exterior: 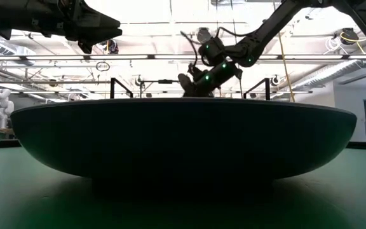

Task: Place and stack plates onto a shelf
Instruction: Put the white plate on the shelf

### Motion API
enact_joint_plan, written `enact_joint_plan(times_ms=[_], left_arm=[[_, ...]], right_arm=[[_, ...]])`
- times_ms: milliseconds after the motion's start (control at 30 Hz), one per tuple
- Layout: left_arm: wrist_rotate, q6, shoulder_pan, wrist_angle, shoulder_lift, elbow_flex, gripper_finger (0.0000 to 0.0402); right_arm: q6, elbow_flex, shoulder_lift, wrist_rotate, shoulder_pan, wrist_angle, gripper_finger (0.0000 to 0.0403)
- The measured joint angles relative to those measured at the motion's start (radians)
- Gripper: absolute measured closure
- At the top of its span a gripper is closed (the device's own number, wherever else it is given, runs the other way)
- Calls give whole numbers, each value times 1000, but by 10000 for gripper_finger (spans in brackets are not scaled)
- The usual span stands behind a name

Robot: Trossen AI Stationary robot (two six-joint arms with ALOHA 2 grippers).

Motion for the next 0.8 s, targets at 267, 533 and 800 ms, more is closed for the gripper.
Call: enact_joint_plan(times_ms=[267,533,800], left_arm=[[0,4,0,-1,0,0,259],[0,3,0,0,0,0,259],[0,-1,0,0,0,0,259]], right_arm=[[-176,0,-80,-117,87,2,385],[-264,0,-106,-120,186,-143,350],[-447,-31,-105,-119,328,-353,252]])
